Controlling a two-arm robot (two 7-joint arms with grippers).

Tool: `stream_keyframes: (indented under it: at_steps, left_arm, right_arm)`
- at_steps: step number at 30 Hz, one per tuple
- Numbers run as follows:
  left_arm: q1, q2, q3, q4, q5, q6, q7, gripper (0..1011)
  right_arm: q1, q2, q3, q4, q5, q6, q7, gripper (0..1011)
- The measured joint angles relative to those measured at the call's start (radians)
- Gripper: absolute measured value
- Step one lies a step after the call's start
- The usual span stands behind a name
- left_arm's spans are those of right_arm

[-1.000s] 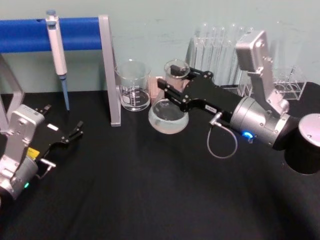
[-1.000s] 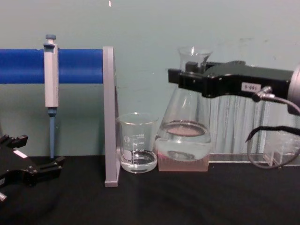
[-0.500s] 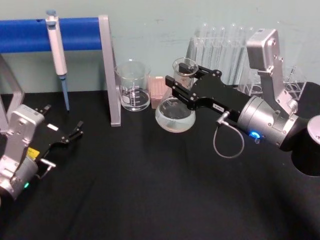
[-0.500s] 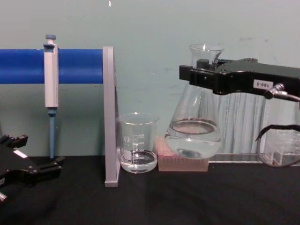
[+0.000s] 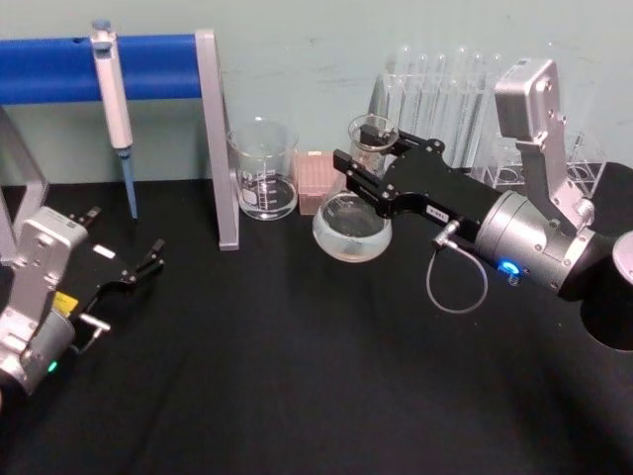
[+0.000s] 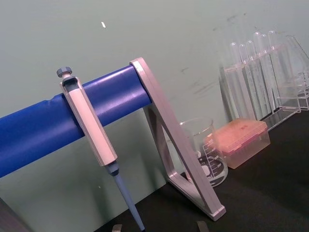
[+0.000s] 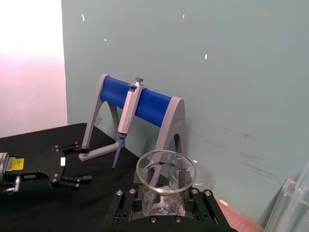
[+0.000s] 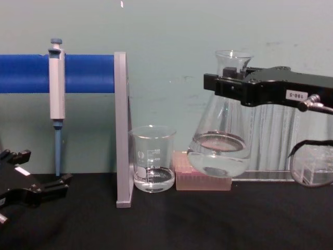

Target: Grasp the erlenmeyer flask with one hand, shake it three times, then place it back.

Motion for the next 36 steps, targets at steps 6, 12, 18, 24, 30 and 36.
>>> stream_keyframes:
  at_steps: [6, 12, 18, 24, 30, 36]
  left_arm:
    - [0.000, 0.000, 0.000, 0.000, 0.000, 0.000, 0.000, 1001]
    - [0.000, 0.000, 0.000, 0.000, 0.000, 0.000, 0.000, 1001]
    - [0.000, 0.000, 0.000, 0.000, 0.000, 0.000, 0.000, 1001]
    - [0.000, 0.000, 0.000, 0.000, 0.000, 0.000, 0.000, 1001]
    - [0.000, 0.000, 0.000, 0.000, 0.000, 0.000, 0.000, 1001]
    - [0.000, 0.000, 0.000, 0.000, 0.000, 0.000, 0.000, 1001]
  right_arm:
    - [-0.002, 0.000, 0.000, 0.000, 0.002, 0.000, 0.000, 451]
    - [-0.004, 0.001, -0.001, -0.001, 0.004, 0.000, -0.001, 451]
    - [-0.009, 0.002, -0.003, -0.002, 0.004, 0.004, -0.004, 451]
    - [-0.010, 0.003, -0.006, -0.003, 0.001, 0.008, -0.007, 452]
    - [-0.011, 0.002, -0.019, -0.006, 0.000, 0.011, 0.006, 451]
    - [-0.010, 0.002, -0.043, -0.012, 0.008, 0.011, 0.040, 451]
